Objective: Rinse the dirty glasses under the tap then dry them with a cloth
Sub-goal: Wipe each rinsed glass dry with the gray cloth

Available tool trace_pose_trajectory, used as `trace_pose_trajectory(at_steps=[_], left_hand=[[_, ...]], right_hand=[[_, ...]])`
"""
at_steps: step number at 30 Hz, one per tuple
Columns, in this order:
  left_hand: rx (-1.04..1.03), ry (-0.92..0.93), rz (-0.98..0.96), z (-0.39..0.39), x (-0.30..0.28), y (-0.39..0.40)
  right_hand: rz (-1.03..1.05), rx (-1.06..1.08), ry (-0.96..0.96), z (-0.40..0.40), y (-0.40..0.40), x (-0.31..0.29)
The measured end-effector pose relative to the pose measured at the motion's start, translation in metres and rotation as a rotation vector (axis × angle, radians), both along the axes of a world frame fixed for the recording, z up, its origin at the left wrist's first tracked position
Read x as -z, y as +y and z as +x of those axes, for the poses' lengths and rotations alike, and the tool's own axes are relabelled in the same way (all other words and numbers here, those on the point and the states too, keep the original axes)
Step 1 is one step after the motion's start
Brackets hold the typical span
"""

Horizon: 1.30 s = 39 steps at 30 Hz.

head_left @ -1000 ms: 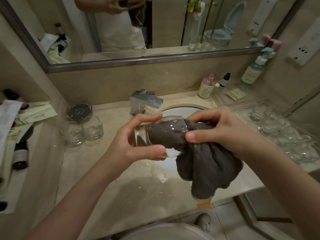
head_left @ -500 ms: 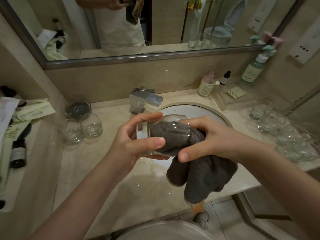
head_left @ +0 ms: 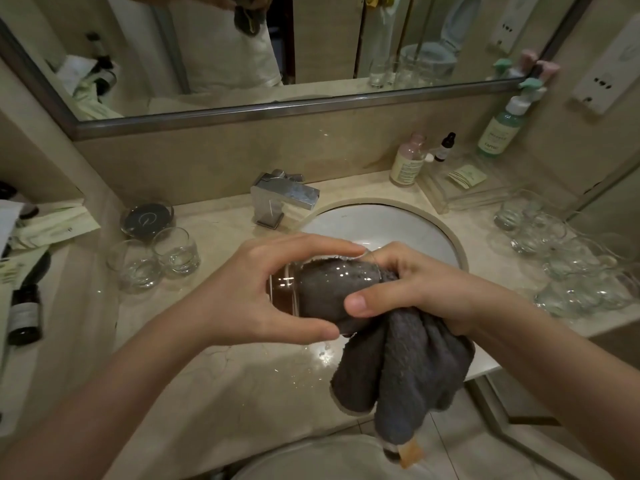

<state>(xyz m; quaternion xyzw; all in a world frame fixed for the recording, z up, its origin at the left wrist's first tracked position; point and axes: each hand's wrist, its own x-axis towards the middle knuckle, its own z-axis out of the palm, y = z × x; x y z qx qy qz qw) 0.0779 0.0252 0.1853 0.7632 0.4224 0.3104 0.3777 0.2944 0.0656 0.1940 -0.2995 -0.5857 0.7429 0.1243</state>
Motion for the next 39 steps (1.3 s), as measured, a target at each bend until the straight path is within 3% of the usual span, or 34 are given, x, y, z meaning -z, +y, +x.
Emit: trace_pose_trajectory(at_steps=[2, 7, 9, 11, 15, 19, 21, 24, 27, 29, 31, 33, 36, 39], left_hand=[[-0.018, -0.082, -0.083, 0.005, 0.0, -0.001], [-0.105, -0.486, -0.655, 0.02, 0.011, -0.003], [-0.135, -0.571, -0.874, 0.026, 0.016, -0.005], [-0.129, -0.584, -0.959, 0.029, 0.021, -0.009], [-0.106, -0.551, -0.822, 0.026, 0.022, -0.013], [-0.015, -0.254, -0.291, 0.013, 0.011, -0.01], [-0.01, -0.16, -0.125, 0.012, 0.007, -0.008], [-0.05, -0.365, -0.204, 0.015, 0.003, -0.01], [-0.13, -0.673, -0.584, 0.022, 0.005, -0.012], [-0.182, -0.756, -0.746, 0.026, 0.013, -0.012], [-0.205, -0.762, -0.775, 0.026, 0.017, -0.012], [-0.161, -0.636, -0.646, 0.022, 0.017, -0.013], [-0.085, -0.264, -0.223, 0.013, 0.014, -0.012], [-0.056, -0.19, -0.068, 0.012, 0.01, -0.01]], right_hand=[[-0.022, 0.009, -0.01, 0.001, 0.002, 0.0], [-0.083, -0.032, -0.087, 0.008, 0.005, 0.007], [-0.088, -0.091, -0.111, 0.011, 0.003, 0.011], [-0.055, -0.127, -0.119, 0.013, 0.001, 0.014], [-0.028, -0.091, -0.058, 0.017, -0.003, 0.016], [-0.112, -0.022, 0.04, 0.018, 0.001, 0.011], [-0.137, -0.019, 0.055, 0.019, 0.003, 0.007], [-0.08, -0.06, 0.076, 0.017, 0.003, -0.003], [0.086, -0.07, 0.027, 0.014, 0.002, -0.011], [0.226, -0.06, -0.061, 0.013, 0.002, -0.013], [0.296, -0.068, -0.115, 0.012, 0.003, -0.01], [0.259, -0.068, -0.093, 0.012, 0.003, -0.007], [0.103, -0.05, 0.015, 0.013, 0.004, -0.002], [0.009, -0.033, 0.079, 0.012, 0.005, 0.0]])
